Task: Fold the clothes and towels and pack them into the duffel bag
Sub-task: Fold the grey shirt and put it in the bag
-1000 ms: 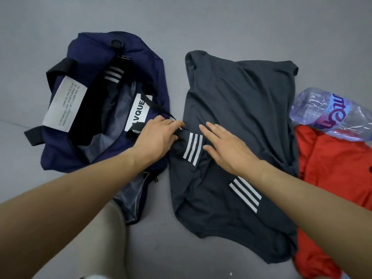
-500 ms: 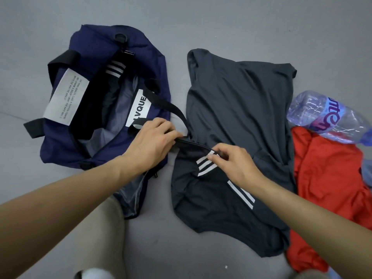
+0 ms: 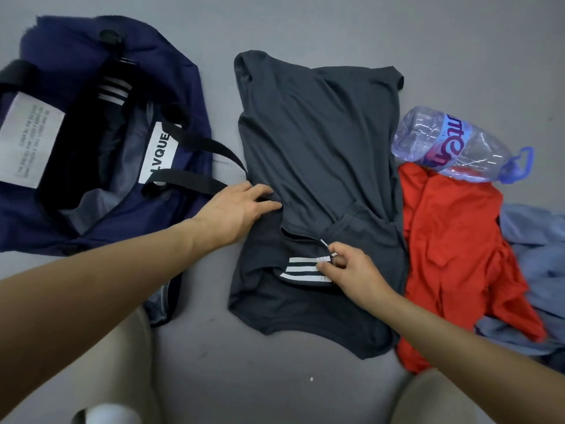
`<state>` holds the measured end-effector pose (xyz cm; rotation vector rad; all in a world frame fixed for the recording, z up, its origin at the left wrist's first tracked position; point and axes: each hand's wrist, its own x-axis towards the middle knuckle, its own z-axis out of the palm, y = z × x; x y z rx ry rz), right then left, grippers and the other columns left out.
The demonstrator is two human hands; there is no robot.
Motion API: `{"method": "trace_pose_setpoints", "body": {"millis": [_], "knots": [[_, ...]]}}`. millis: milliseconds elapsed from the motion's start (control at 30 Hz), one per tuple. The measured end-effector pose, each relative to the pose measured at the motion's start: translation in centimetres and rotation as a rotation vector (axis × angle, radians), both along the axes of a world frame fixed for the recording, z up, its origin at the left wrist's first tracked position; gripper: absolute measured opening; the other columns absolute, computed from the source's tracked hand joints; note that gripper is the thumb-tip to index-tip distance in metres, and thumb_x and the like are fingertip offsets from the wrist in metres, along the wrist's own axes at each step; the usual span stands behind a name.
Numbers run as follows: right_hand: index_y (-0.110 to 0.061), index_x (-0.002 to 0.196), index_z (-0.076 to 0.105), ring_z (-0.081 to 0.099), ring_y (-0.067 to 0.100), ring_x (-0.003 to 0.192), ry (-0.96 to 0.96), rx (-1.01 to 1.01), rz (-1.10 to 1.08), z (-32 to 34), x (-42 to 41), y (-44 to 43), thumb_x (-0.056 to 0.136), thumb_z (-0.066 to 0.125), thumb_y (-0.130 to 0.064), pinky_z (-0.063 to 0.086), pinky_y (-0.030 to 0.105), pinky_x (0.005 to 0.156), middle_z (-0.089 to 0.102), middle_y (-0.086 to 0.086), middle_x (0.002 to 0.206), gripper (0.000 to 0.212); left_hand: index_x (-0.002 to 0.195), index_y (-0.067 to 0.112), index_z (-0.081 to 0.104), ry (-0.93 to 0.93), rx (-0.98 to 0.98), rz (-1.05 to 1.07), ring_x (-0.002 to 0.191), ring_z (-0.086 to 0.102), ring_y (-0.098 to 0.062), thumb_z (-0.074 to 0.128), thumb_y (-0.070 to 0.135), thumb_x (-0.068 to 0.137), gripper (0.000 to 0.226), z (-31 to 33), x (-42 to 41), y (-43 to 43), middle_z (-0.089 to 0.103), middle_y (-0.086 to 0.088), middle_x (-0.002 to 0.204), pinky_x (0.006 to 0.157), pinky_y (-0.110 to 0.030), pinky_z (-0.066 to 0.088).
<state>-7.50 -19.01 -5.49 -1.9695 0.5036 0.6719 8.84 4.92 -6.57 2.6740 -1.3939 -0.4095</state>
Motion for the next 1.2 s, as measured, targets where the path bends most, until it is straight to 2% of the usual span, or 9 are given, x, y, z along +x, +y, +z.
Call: {"method": "trace_pose_setpoints", "body": {"millis": [167,267,400,467,567,700,933,1067,1200], "knots": [[-0.026,0.078,0.053,0.064,0.014,0.066,0.003,-0.220,0.107,-0.1,-1.4,-0.9,0.091,0.066,-0.038,0.051,0.033,0.070,0.065,-0.005,0.066,0.022,0.141,0.024,0.056,0.000,0.086,-0.074,0.102,0.059,-0.032,0.066,0.022,0.093,0.048,0.1,-0.4,-1.8,0.052,-0.010,0.141,0.086,-0.046,0.053],[-0.031,0.102,0.055,0.064,0.014,0.084,-0.121,-0.417,0.277,0.2,-1.3,-1.4,0.093,0.062,-0.043,0.047,0.033,0.073,0.067,-0.014,0.088,0.017,0.147,0.025,0.049,0.007,0.127,-0.062,0.114,0.055,-0.033,0.061,0.036,0.097,0.052,-0.2,-0.9,-2.3,0.044,-0.010,0.150,0.093,-0.046,0.050],[-0.031,0.139,0.045,0.059,0.023,0.103,-0.428,-0.577,0.542,0.0,-0.5,-1.6,0.094,0.062,-0.035,0.054,0.041,0.074,0.053,-0.004,0.122,0.048,0.150,0.030,0.043,-0.007,0.168,-0.007,0.127,0.047,-0.033,0.052,0.053,0.097,0.059,-0.8,-2.3,-2.0,0.032,-0.010,0.159,0.096,-0.046,0.045],[-0.032,0.144,0.046,0.051,0.028,0.123,-0.572,-0.642,0.741,-0.7,0.0,-1.6,0.092,0.064,-0.033,0.053,0.042,0.091,0.046,0.004,0.142,0.054,0.150,0.032,0.043,-0.021,0.165,-0.013,0.128,0.046,-0.034,0.046,0.058,0.095,0.060,-1.2,-3.2,-1.7,0.029,-0.012,0.162,0.097,-0.047,0.045],[-0.037,0.141,0.052,0.020,0.034,0.150,-0.592,-0.631,0.911,-1.7,0.6,-1.1,0.098,0.054,-0.045,0.028,0.049,0.117,0.026,0.011,0.162,0.044,0.156,0.035,0.029,-0.010,0.179,-0.026,0.140,0.036,-0.036,0.035,0.059,0.097,0.063,-1.5,-3.9,-1.3,0.014,-0.013,0.166,0.108,-0.048,0.039],[-0.026,0.150,0.040,0.006,0.032,0.154,-0.458,-0.671,0.906,-2.2,1.4,-0.6,0.101,0.036,-0.049,0.017,0.053,0.122,0.021,0.007,0.165,0.055,0.160,0.031,0.003,-0.006,0.183,-0.023,0.151,0.014,-0.038,0.027,0.063,0.096,0.075,-1.7,-5.0,-0.9,-0.003,-0.013,0.168,0.121,-0.051,0.023],[-0.013,0.153,0.035,0.016,0.024,0.152,-0.402,-0.761,0.603,-2.1,1.7,-1.4,0.101,0.033,-0.045,0.018,0.047,0.123,0.033,0.002,0.160,0.061,0.161,0.015,0.006,-0.013,0.159,-0.067,0.155,0.003,-0.031,0.036,0.066,0.097,0.087,-2.2,-8.2,1.3,0.000,-0.013,0.168,0.124,-0.050,0.017],[-0.014,0.157,0.027,0.005,0.030,0.154,-0.323,-0.811,0.665,-2.9,1.0,-2.2,0.099,0.045,-0.050,0.014,0.053,0.123,0.017,0.006,0.166,0.071,0.161,0.016,0.000,0.020,0.228,-0.073,0.155,-0.002,-0.031,0.030,0.066,0.100,0.084,-2.9,-10.1,3.3,-0.005,-0.013,0.168,0.124,-0.050,0.014],[-0.014,0.157,0.026,0.006,0.031,0.154,-0.358,-0.856,0.777,-3.0,1.1,-2.2,0.096,0.032,-0.060,0.018,0.056,0.121,0.010,0.007,0.167,0.076,0.160,0.010,0.011,0.026,0.276,0.031,0.155,0.003,-0.030,0.026,0.066,0.098,0.085,-2.6,-11.7,5.4,0.003,-0.014,0.168,0.121,-0.053,0.024]]}}
